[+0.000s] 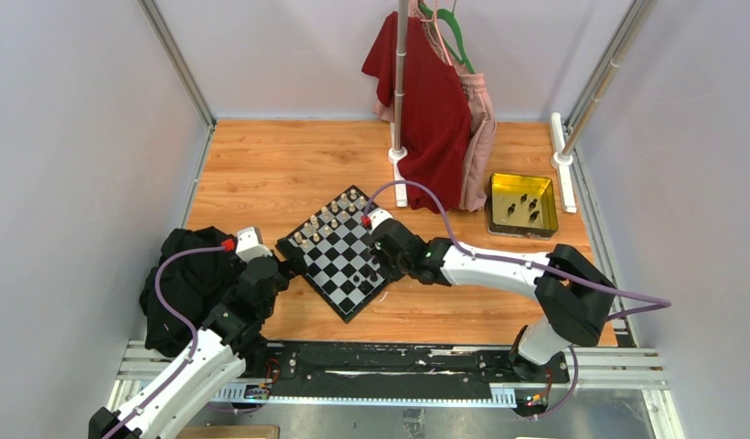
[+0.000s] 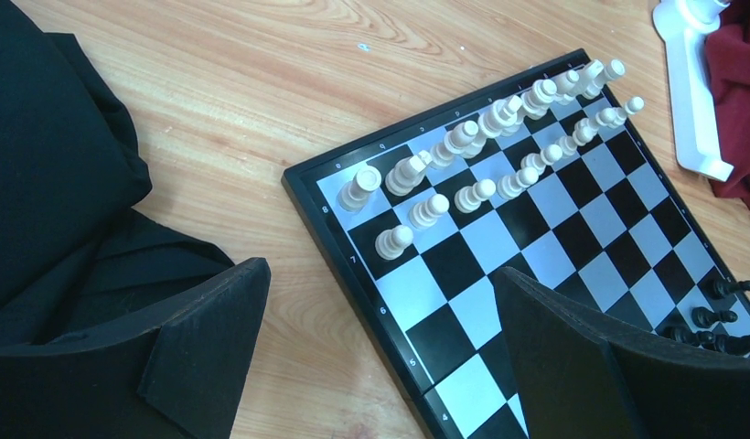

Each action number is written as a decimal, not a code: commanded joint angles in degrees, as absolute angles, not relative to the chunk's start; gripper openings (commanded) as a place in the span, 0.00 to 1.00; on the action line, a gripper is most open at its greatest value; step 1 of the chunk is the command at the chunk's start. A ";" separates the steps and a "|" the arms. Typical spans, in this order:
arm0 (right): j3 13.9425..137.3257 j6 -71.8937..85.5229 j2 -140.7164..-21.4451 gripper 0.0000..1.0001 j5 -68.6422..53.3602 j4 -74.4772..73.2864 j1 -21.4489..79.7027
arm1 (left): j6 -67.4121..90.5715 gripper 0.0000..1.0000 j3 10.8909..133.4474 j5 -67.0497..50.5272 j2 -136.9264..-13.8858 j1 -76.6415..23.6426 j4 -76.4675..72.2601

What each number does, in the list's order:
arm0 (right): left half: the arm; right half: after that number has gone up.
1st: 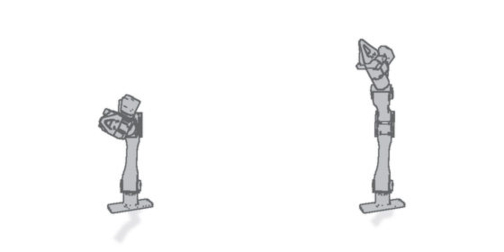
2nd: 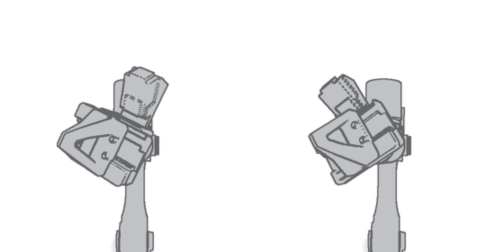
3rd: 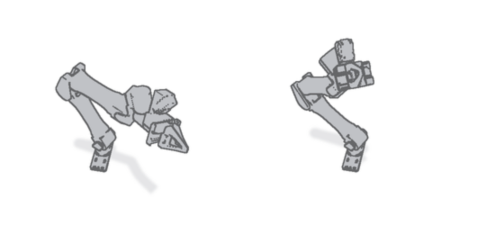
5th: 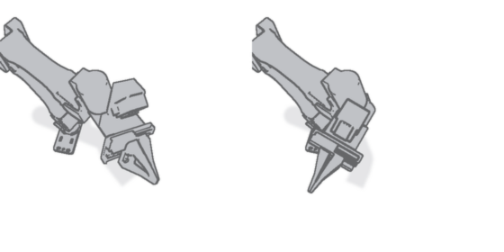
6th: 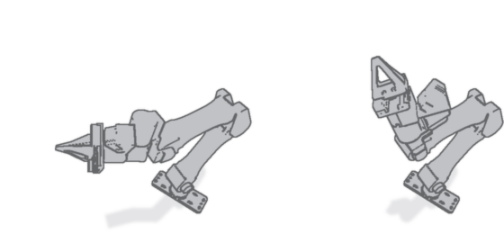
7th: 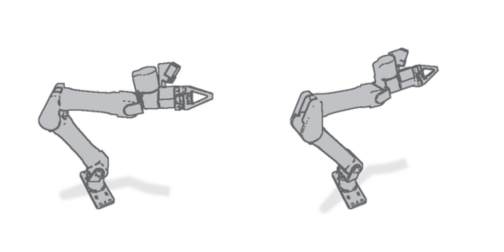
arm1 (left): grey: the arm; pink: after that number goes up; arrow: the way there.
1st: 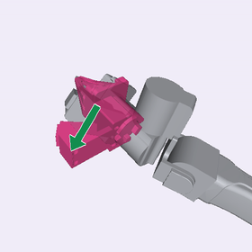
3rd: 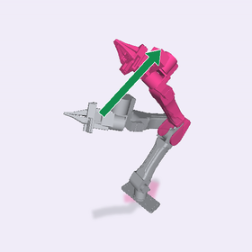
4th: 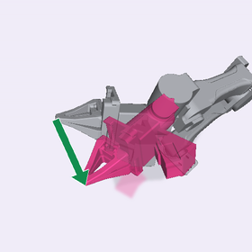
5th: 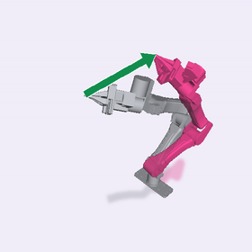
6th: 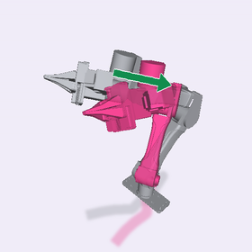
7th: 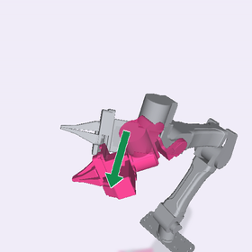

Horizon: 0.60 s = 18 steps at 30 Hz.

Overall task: Set up the chess pieces on the board
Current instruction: Place the chess piece on the chessboard.

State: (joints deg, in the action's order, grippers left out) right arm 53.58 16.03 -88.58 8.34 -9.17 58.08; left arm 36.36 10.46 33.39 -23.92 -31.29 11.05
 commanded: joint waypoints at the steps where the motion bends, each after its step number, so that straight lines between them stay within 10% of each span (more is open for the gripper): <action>1: 55.32 14.83 -90.15 0.00 7.54 -8.91 57.04 | 35.73 1.00 10.46 33.50 -23.99 -31.64 9.49; 18: 55.99 14.26 -92.40 0.03 6.41 -8.65 55.81 | 35.71 1.00 10.38 33.50 -23.91 -31.64 9.40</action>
